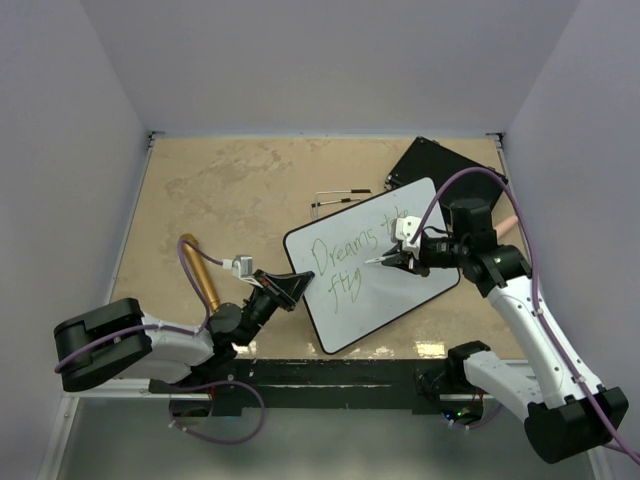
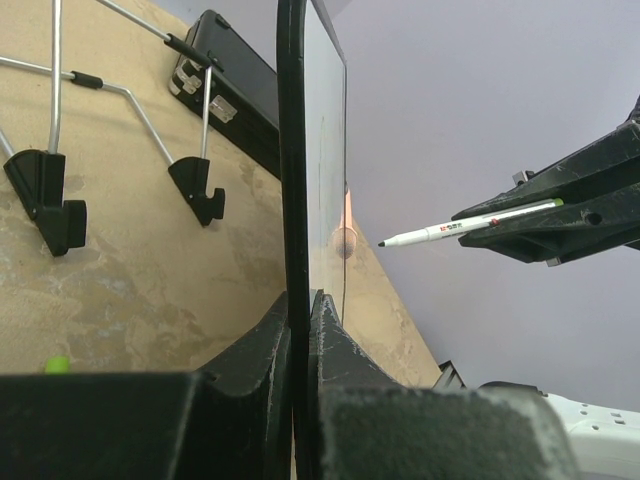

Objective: Write a sentence on the whiteboard

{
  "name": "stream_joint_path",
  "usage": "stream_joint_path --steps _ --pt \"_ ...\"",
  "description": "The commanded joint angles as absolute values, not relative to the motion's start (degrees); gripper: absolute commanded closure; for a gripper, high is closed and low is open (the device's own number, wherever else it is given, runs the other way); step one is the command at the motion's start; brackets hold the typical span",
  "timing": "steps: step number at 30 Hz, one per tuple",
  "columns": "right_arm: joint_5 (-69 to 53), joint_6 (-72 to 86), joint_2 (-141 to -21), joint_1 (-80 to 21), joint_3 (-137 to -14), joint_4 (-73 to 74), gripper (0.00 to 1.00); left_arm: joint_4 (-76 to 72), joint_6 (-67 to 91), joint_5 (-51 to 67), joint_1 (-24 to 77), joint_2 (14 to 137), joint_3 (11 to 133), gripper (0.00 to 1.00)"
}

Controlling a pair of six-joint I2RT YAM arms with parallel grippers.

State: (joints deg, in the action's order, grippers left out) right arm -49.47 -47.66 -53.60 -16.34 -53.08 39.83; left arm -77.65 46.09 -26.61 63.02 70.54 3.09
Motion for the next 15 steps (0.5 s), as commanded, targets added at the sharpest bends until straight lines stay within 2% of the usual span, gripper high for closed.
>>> stream_joint_path --steps 1,15 --pt "-51.42 -48.16 -53.61 -16.08 -52.65 38.85 1.00 -78.93 39.37 -26.10 63.02 71.54 1.85 1.00" --pt "-49.92 -45.88 -55.99 -16.61 -52.74 35.60 1.00 -78.84 38.93 -24.00 62.84 72.60 3.34 1.00"
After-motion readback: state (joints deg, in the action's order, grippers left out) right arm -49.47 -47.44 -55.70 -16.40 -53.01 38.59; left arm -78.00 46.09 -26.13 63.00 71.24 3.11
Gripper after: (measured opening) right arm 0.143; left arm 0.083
